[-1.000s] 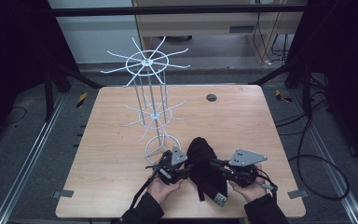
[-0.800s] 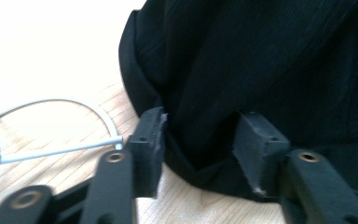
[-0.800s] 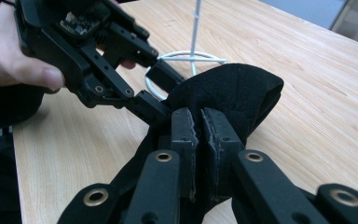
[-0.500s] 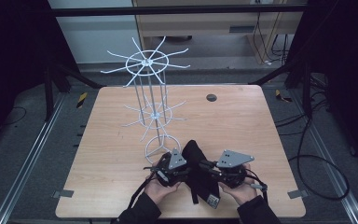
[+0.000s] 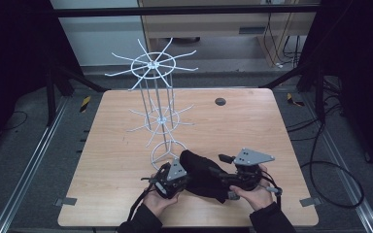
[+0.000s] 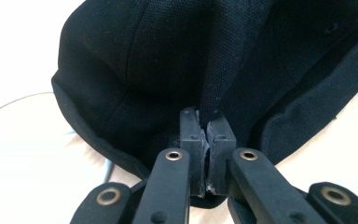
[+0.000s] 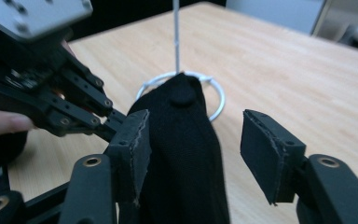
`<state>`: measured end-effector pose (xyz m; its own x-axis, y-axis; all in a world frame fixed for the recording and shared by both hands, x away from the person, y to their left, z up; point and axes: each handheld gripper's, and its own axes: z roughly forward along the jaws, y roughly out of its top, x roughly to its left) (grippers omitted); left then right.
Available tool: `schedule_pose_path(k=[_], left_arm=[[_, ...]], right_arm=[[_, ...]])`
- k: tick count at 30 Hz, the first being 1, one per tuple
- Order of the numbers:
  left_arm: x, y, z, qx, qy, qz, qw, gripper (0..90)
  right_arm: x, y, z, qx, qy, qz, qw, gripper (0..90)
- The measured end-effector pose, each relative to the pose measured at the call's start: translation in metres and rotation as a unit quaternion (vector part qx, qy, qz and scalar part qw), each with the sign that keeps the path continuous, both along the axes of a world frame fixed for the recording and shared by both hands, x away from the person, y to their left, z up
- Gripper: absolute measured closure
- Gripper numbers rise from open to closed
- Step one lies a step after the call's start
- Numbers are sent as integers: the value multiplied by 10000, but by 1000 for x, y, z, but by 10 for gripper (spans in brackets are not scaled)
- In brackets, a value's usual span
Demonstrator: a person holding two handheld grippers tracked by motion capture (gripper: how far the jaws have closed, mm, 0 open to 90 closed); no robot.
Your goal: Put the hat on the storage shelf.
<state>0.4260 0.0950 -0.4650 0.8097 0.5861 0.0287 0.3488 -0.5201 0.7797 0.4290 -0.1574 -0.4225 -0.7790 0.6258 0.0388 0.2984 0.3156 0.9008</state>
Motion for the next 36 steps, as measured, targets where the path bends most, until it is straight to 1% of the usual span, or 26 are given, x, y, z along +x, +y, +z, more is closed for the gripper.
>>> schedule_pose_path(k=[1, 4, 5, 6, 7, 8, 9, 12, 14, 16, 17, 18, 19, 20, 22, 23, 24, 25, 27, 28, 29, 30, 31, 32, 35, 36], left_arm=[[-4, 1, 0, 12, -22, -3, 10000, 876], [-7, 3, 0, 69, -30, -21, 10000, 876], [-9, 4, 1, 114, -45, -31, 9999, 875], [-9, 4, 1, 114, -45, -31, 9999, 874], [-10, 5, 1, 113, -39, -15, 9999, 869], [-10, 5, 1, 102, -28, -4, 9999, 869], [-11, 6, 1, 69, -24, 23, 10000, 838], [-12, 8, 3, -32, -20, 57, 10000, 737], [-16, 14, 9, -129, -69, 93, 9998, 677], [-18, 16, 11, -200, -91, 140, 9997, 647], [-21, 24, 16, -306, -132, 202, 9992, 638], [-21, 24, 16, -306, -132, 202, 9992, 628], [-25, 32, 20, -398, -188, 286, 9986, 617], [-25, 32, 20, -398, -188, 286, 9986, 611], [-28, 42, 23, -366, -246, 348, 9984, 602], [-29, 47, 24, -402, -271, 395, 9980, 588], [-30, 53, 25, -430, -277, 454, 9977, 588], [-31, 64, 26, -428, -317, 596, 9968, 573], [-30, 76, 27, -433, -308, 714, 9960, 553], [-30, 76, 27, -433, -308, 714, 9960, 536], [-29, 87, 27, -426, -357, 855, 9948, 524], [-29, 87, 27, -426, -357, 855, 9948, 521], [-28, 99, 27, -398, -392, 1026, 9932, 518], [-26, 105, 27, -407, -411, 1112, 9921, 515], [-22, 123, 28, -474, -439, 1394, 9881, 493], [-22, 123, 28, -474, -439, 1394, 9881, 490]], right_arm=[[2, 8, -5, -181, 138, 112, 9997, 429], [2, 14, -8, -229, 260, 219, 9992, 475], [2, 17, -10, -348, 334, 316, 9983, 587], [2, 17, -10, -348, 334, 316, 9983, 587], [1, 19, -9, -435, 375, 393, 9976, 738], [1, 19, -9, -435, 375, 393, 9976, 738], [1, 19, -8, -516, 388, 398, 9971, 860], [0, 17, -7, -547, 341, 355, 9973, 876], [-1, 10, -2, -522, 161, 268, 9981, 879], [-1, 7, 0, -472, 85, 225, 9986, 879], [-3, -1, 6, -403, -111, 95, 9991, 879], [-3, -1, 6, -403, -111, 95, 9991, 879], [-4, -9, 12, -325, -284, -61, 9990, 879], [-4, -9, 12, -325, -284, -61, 9990, 879], [-5, -17, 17, -233, -449, -251, 9984, 878], [-6, -27, 21, -146, -589, -470, 9971, 878], [-6, -27, 21, -146, -589, -470, 9971, 879], [-5, -35, 25, -50, -727, -675, 9951, 878], [-5, -43, 29, 44, -837, -912, 9923, 878], [-5, -43, 29, 44, -837, -912, 9923, 878], [-3, -49, 33, 100, -956, -1140, 9888, 878], [-3, -49, 33, 100, -956, -1140, 9888, 878], [-2, -55, 36, 190, -1067, -1352, 9849, 878], [-1, -58, 38, 234, -1111, -1448, 9829, 878], [2, -64, 44, 353, -1261, -1642, 9777, 879], [2, -64, 44, 353, -1261, -1642, 9777, 879]])
